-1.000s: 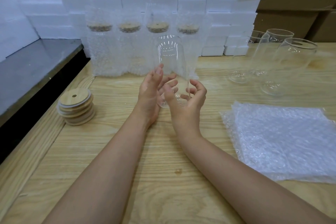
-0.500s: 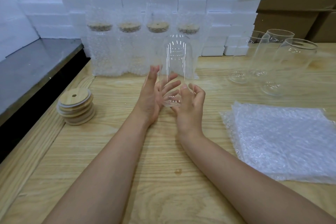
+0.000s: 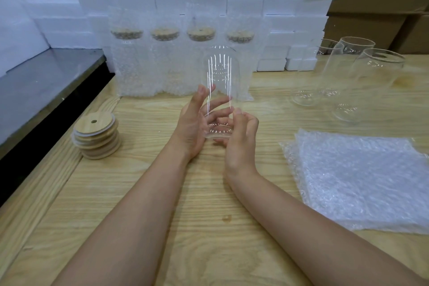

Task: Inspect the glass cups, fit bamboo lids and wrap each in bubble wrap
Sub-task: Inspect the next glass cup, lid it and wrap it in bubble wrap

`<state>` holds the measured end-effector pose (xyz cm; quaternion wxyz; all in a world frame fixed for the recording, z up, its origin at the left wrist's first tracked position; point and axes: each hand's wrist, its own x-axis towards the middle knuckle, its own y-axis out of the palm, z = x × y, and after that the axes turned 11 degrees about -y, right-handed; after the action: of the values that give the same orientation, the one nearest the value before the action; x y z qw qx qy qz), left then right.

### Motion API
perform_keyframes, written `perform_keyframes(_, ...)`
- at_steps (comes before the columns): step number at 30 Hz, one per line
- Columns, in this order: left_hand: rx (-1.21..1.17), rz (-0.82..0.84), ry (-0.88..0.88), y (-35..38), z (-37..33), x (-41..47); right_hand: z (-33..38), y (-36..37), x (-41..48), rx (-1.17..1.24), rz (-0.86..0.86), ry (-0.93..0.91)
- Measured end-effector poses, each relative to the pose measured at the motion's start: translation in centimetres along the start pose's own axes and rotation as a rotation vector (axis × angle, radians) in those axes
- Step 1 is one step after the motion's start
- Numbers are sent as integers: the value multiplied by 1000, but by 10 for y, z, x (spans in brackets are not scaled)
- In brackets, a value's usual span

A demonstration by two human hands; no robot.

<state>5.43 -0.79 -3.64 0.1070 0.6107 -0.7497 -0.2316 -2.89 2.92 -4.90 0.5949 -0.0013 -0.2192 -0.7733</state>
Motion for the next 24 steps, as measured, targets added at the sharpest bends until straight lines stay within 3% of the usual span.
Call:
perform_keyframes(11,48,-51,54,-1,2,-1,4,-3,-3,-278,29,-171)
perform_keyframes(24,25,43,34,-1,-1,-2,-1,-5,7,61,-28,26)
